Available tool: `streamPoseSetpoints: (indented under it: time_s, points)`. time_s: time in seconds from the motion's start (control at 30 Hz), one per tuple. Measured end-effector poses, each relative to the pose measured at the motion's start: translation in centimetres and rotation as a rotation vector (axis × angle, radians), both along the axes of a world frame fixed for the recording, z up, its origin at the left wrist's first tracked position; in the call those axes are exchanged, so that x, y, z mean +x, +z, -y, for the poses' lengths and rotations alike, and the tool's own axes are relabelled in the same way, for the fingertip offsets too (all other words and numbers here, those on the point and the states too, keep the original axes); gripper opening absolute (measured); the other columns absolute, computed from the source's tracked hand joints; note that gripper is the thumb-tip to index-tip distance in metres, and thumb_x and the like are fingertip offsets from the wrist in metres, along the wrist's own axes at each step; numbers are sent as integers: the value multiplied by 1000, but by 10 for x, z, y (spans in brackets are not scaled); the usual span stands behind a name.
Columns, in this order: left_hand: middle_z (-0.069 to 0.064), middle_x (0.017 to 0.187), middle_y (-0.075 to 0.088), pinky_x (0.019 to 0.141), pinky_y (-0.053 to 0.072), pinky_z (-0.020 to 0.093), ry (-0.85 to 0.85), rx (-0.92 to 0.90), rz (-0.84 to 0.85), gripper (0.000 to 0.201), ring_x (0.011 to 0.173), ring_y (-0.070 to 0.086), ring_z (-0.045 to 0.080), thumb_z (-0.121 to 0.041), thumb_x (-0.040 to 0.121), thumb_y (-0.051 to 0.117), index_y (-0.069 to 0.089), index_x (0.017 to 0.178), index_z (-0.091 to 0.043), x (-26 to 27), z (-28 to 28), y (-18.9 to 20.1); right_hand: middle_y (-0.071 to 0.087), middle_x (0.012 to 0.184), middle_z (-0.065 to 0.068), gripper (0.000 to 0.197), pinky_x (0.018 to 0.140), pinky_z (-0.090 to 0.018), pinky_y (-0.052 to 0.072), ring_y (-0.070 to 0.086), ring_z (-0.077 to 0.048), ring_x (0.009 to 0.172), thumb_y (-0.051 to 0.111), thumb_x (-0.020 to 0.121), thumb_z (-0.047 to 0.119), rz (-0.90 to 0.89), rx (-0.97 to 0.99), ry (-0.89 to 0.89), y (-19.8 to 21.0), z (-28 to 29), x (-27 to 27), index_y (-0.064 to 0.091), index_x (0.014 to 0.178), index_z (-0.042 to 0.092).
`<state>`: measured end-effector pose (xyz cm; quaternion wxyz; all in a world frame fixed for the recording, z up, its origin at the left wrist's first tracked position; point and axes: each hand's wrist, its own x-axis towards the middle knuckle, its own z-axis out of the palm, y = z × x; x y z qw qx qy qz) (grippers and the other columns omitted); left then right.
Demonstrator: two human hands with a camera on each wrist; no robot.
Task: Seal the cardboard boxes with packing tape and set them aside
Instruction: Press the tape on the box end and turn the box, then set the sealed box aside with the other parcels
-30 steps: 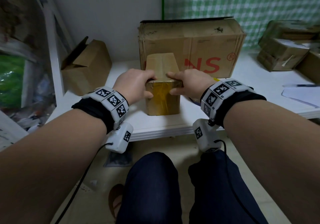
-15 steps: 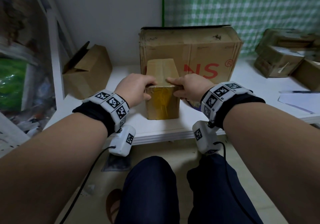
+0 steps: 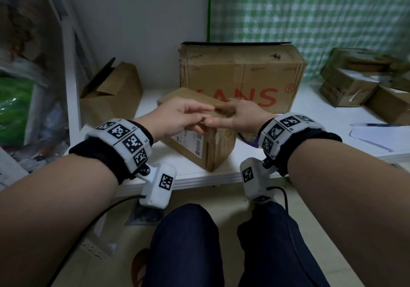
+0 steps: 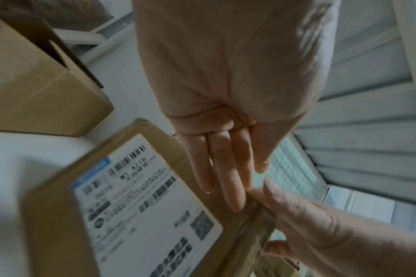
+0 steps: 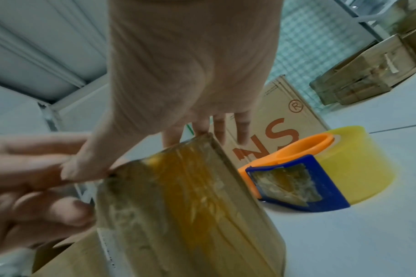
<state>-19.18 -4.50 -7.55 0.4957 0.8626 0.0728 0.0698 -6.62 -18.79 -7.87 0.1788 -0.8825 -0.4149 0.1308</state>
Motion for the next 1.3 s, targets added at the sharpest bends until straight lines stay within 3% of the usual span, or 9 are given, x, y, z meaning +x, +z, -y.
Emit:
streamPoseSetpoints:
  time_s: [0.07,0.17,0.27,0.37,0.57,0.77,0.87,1.1,1.3]
  points:
    - [3,101,69,80,58,33,117,51,94,30,72,66,11,-8,94,51,59,121,-19,5,-2,3,15,159,-9,95,116,-43,15,14,-28,146,49,72,78,105,-145,19,2,-7,-6,24,151,31]
    - [0,121,63,91,51,38,197,445,89,30,100,61,15,-25,98,47,59,126,-24,17,-11,7,12,159,-10,110,114,-42,19,14,-33,143,58,70,76,143,-208,-20,0,-18,-8,10,153,21]
    - [-5,154,29,115,21,40,-8,723,-183,48,139,29,16,-43,101,26,33,145,-26,27,-10,-3,16,156,-10,114,114,-41,25,18,-33,141,66,72,63,119,-198,-60,-6,-25,-1,5,153,12]
    - [-12,157,8,118,-2,45,-88,870,-304,57,146,5,9,-51,98,10,15,150,-28,37,-13,-15,12,156,-10,113,114,-44,24,14,-35,142,65,74,59,94,-207,-65,-11,-26,3,0,153,12]
    - [-8,158,6,118,6,49,56,908,-380,60,146,6,13,-51,98,8,11,151,-24,41,-32,-17,9,157,-6,113,114,-48,23,11,-36,142,64,73,60,72,-181,-62,-16,-24,2,-3,153,16]
    - [1,160,4,115,11,56,264,884,-458,69,146,2,24,-60,95,12,13,151,-20,40,-37,-22,11,152,-6,117,107,-42,40,29,-29,137,73,69,52,-26,-65,-64,-16,-22,-5,0,153,16]
    - [14,156,15,112,25,53,366,812,-461,79,141,19,35,-65,92,19,22,149,-10,36,-45,-20,19,145,-9,117,105,-36,41,36,-28,131,78,67,45,-1,24,-52,-10,-20,-10,5,153,14]
    - [19,140,33,103,33,46,603,738,-72,65,127,33,37,-53,94,36,29,145,-13,24,-8,34,9,149,-4,118,102,-26,39,31,-26,134,83,62,27,115,260,-69,42,13,-6,9,153,22]
    - [16,140,36,101,39,42,389,754,80,66,125,43,34,-43,92,47,22,148,-21,61,40,57,11,148,-5,122,98,-37,47,34,-31,130,84,57,26,370,118,-258,68,83,24,8,151,33]
